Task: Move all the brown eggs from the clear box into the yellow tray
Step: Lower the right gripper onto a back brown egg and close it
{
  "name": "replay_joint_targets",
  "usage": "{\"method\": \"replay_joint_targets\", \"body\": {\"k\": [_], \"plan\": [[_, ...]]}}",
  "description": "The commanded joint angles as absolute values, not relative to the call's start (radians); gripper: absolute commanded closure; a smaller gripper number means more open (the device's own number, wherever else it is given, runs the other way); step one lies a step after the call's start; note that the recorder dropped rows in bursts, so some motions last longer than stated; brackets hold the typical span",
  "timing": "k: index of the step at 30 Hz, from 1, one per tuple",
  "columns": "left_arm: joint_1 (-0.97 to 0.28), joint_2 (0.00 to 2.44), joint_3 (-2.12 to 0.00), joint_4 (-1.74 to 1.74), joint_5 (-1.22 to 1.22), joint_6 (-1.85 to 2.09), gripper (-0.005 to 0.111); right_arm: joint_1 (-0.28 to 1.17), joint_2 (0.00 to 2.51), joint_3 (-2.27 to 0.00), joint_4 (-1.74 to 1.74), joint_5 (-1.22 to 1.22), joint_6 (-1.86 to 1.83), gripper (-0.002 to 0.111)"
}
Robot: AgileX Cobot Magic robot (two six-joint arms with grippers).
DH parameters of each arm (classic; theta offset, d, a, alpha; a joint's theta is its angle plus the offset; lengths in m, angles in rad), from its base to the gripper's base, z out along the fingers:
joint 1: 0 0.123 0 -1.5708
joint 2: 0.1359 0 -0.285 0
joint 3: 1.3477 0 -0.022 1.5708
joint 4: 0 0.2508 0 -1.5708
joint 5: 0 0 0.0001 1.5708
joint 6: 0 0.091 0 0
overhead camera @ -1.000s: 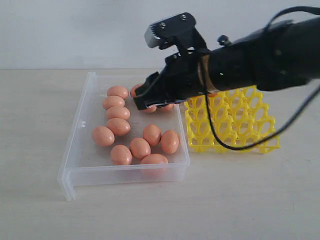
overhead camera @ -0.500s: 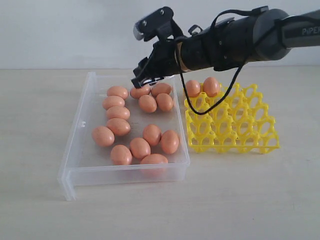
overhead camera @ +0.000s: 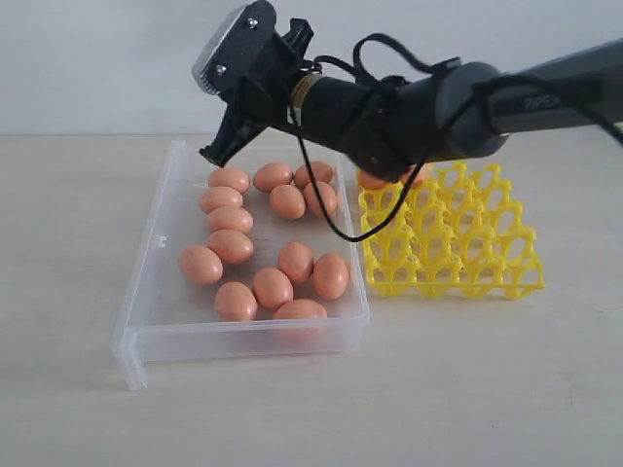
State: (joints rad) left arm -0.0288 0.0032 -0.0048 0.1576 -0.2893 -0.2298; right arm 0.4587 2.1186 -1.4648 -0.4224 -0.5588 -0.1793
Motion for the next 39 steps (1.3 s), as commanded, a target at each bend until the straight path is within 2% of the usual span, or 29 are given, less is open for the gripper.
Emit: {"method": "replay_joint_targets", "body": {"k": [1, 2, 3, 5, 6, 7, 8, 9, 10, 12, 15, 19, 23, 39], "plan": [[-0.033, 0.000, 0.000, 0.150, -0.286, -0.234, 0.102, 0.529, 2.166, -1.472, 0.367, -0.780, -0.724, 0.109], [-0.033, 0.000, 0.000, 0.150, -0.286, -0.234, 0.102, 0.526, 2.168, -1.480, 0.410, -0.736, -0.698, 0.109], [-0.033, 0.000, 0.000, 0.150, -0.286, -0.234, 0.102, 0.509, 2.165, -1.502, 0.425, -0.585, -0.679, 0.109], [-0.033, 0.000, 0.000, 0.150, -0.286, -0.234, 0.102, 0.466, 2.163, -1.591, 0.403, -0.169, -0.638, 0.109], [-0.033, 0.000, 0.000, 0.150, -0.286, -0.234, 0.102, 0.417, 2.183, -1.717, 0.409, 0.247, -0.607, 0.108], [-0.033, 0.000, 0.000, 0.150, -0.286, -0.234, 0.102, 0.396, 2.195, -1.779, 0.416, 0.402, -0.583, 0.106], [-0.033, 0.000, 0.000, 0.150, -0.286, -0.234, 0.102, 0.366, 2.218, -1.885, 0.413, 0.618, -0.540, 0.096], [-0.033, 0.000, 0.000, 0.150, -0.286, -0.234, 0.102, 0.360, 2.225, -1.921, 0.405, 0.673, -0.537, 0.088], [-0.033, 0.000, 0.000, 0.150, -0.286, -0.234, 0.102, 0.359, 2.241, -1.990, 0.371, 0.758, -0.505, 0.068], [-0.033, 0.000, 0.000, 0.150, -0.286, -0.234, 0.102, 0.369, 2.270, -2.065, 0.284, 0.827, -0.430, 0.054], [-0.033, 0.000, 0.000, 0.150, -0.286, -0.234, 0.102, 0.382, 2.355, -2.172, 0.116, 0.982, -0.368, 0.064], [-0.033, 0.000, 0.000, 0.150, -0.286, -0.234, 0.102, 0.381, 2.459, -2.258, 0.135, 1.041, -0.376, 0.058], [-0.033, 0.000, 0.000, 0.150, -0.286, -0.234, 0.102, 0.381, 2.486, -2.315, 0.126, 1.008, -0.398, 0.058], [-0.033, 0.000, 0.000, 0.150, -0.283, -0.234, 0.102, 0.381, 2.545, -2.315, 0.195, 0.868, -0.426, 0.058]]}}
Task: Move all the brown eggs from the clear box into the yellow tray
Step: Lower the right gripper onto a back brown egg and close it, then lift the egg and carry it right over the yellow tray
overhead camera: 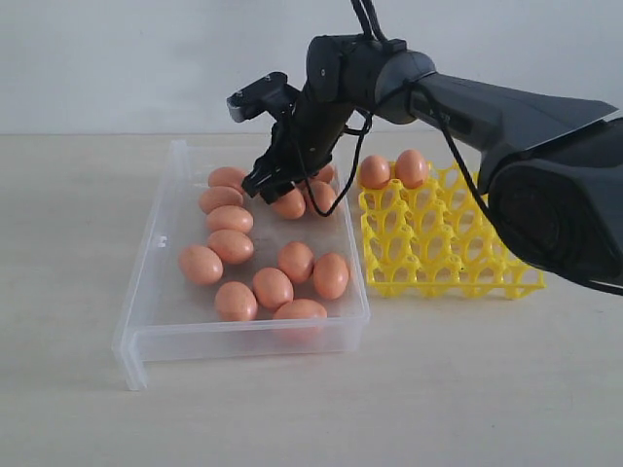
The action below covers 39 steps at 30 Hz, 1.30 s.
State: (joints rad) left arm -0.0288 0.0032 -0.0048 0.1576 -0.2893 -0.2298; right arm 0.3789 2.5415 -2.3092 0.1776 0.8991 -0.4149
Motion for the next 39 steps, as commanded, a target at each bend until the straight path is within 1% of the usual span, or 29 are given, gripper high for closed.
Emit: {"method": "replay_joint_targets", "body": {"k": [1, 7, 15, 20, 21, 22, 23, 25, 26, 30, 34, 39], "plan": [[-0.033, 0.000, 0.000, 0.150, -0.283, -0.234, 0.102, 0.381, 2.545, -2.315, 0.197, 0.865, -0.426, 0.058], [-0.033, 0.000, 0.000, 0.150, -0.283, -0.234, 0.102, 0.381, 2.546, -2.315, 0.197, 0.866, -0.428, 0.058], [-0.033, 0.000, 0.000, 0.150, -0.283, -0.234, 0.102, 0.379, 2.567, -2.315, 0.126, 0.936, -0.367, 0.058], [-0.033, 0.000, 0.000, 0.150, -0.283, -0.234, 0.102, 0.379, 2.573, -2.315, 0.149, 0.903, -0.365, 0.059], [-0.033, 0.000, 0.000, 0.150, -0.286, -0.234, 0.102, 0.379, 2.573, -2.315, 0.152, 0.903, -0.365, 0.060], [-0.033, 0.000, 0.000, 0.150, -0.286, -0.234, 0.102, 0.379, 2.573, -2.315, 0.152, 0.904, -0.362, 0.064], [-0.033, 0.000, 0.000, 0.150, -0.286, -0.234, 0.102, 0.379, 2.573, -2.315, 0.152, 0.912, -0.354, 0.072], [-0.033, 0.000, 0.000, 0.150, -0.286, -0.234, 0.102, 0.379, 2.573, -2.315, 0.143, 0.925, -0.354, 0.093], [-0.033, 0.000, 0.000, 0.150, -0.286, -0.234, 0.102, 0.379, 2.573, -2.315, 0.137, 0.929, -0.354, 0.107], [-0.033, 0.000, 0.000, 0.150, -0.286, -0.234, 0.102, 0.377, 2.573, -2.315, 0.136, 0.878, -0.339, 0.109], [-0.033, 0.000, 0.000, 0.150, -0.286, -0.234, 0.102, 0.375, 2.571, -2.315, 0.243, 0.802, -0.335, 0.109], [-0.033, 0.000, 0.000, 0.150, -0.286, -0.234, 0.102, 0.354, 2.561, -2.315, 0.333, 0.853, -0.416, 0.109]]}}
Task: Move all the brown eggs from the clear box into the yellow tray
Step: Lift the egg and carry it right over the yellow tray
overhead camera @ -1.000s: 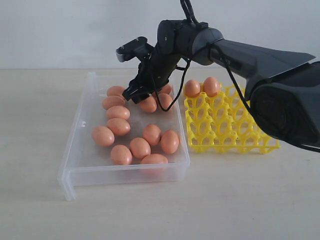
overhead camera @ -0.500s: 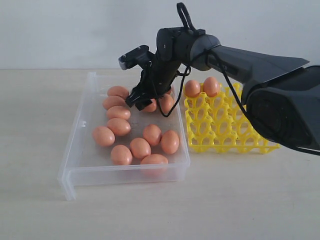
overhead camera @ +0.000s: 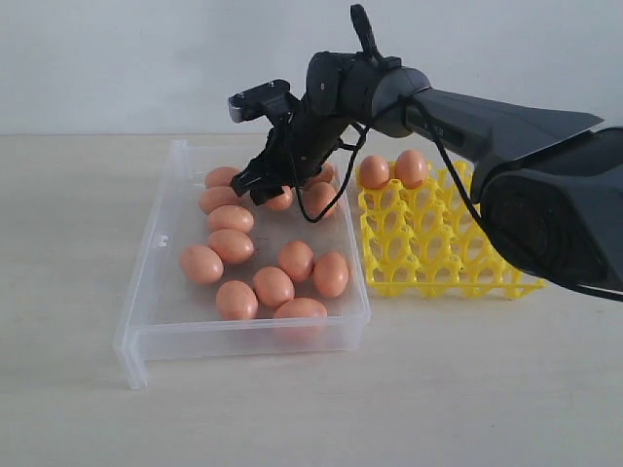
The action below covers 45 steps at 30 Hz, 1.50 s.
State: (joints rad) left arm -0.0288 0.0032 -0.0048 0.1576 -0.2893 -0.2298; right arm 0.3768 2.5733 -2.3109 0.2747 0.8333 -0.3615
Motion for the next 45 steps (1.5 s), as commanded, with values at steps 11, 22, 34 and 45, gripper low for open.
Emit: {"method": "replay_joint_targets", "body": {"k": [11, 22, 34, 45], "plan": [[-0.033, 0.000, 0.000, 0.150, -0.286, -0.234, 0.102, 0.318, 2.411, -2.315, 0.336, 1.106, -0.491, 0.109], [-0.033, 0.000, 0.000, 0.150, -0.280, -0.234, 0.102, 0.298, 2.280, -2.315, 0.352, 1.134, -0.490, 0.109], [-0.033, 0.000, 0.000, 0.150, -0.282, -0.234, 0.102, 0.302, 2.224, -1.956, 0.103, 0.461, -0.313, 0.109], [-0.033, 0.000, 0.000, 0.150, -0.282, -0.234, 0.102, 0.286, 2.020, -1.048, 0.088, -1.142, -0.234, 0.109]]}}
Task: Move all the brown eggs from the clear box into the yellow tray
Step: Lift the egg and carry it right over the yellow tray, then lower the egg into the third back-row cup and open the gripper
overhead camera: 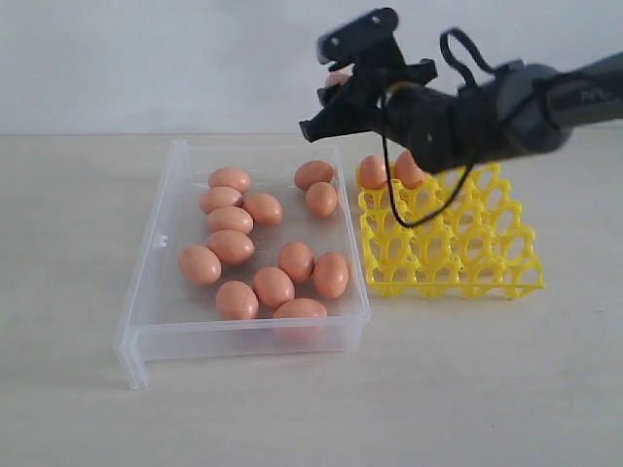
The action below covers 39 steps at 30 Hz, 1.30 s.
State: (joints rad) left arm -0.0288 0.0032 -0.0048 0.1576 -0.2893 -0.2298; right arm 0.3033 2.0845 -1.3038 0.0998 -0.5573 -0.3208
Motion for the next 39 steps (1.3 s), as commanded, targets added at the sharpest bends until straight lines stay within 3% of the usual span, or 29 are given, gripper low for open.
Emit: {"method": "replay_joint_targets", "body": {"k": [1, 7, 14, 17, 39], "plan": [[-0.033, 0.000, 0.000, 0.150, -0.282, -0.234, 0.102, 0.272, 2.013, -0.981, 0.088, -1.221, -0.164, 0.109], [-0.033, 0.000, 0.000, 0.150, -0.282, -0.234, 0.102, 0.076, 1.993, -0.847, -0.017, -1.221, 0.159, 0.109], [-0.033, 0.000, 0.000, 0.150, -0.285, -0.234, 0.102, -0.238, 1.999, -0.956, -0.860, -1.221, 0.472, 0.109], [-0.033, 0.000, 0.000, 0.150, -0.286, -0.234, 0.102, -0.319, 2.010, -1.001, -1.025, -1.221, 0.541, 0.109], [-0.033, 0.000, 0.000, 0.150, -0.286, -0.234, 0.102, -0.269, 2.383, -1.260, -0.892, -1.221, 0.666, 0.109]]}}
